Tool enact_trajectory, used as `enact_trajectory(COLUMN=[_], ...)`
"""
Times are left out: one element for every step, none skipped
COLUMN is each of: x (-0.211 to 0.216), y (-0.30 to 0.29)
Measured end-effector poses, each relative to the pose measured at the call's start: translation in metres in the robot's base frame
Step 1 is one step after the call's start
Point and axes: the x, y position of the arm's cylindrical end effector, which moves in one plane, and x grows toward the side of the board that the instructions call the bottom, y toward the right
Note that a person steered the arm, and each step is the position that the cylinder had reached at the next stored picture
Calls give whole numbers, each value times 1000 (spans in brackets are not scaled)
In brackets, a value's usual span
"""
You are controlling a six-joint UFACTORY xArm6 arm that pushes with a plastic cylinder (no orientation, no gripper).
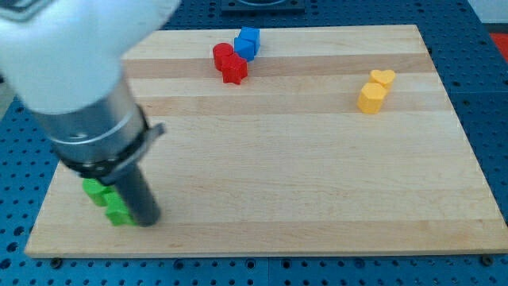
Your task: Push blue cube diagonally above yellow hexagon
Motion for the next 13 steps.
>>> enact_trajectory(x=[9, 13, 1, -15, -15, -42, -71, -91, -116, -116, -143, -193, -262], y=[-8, -8, 12, 23, 23, 50, 82, 108, 123, 126, 143, 201, 239])
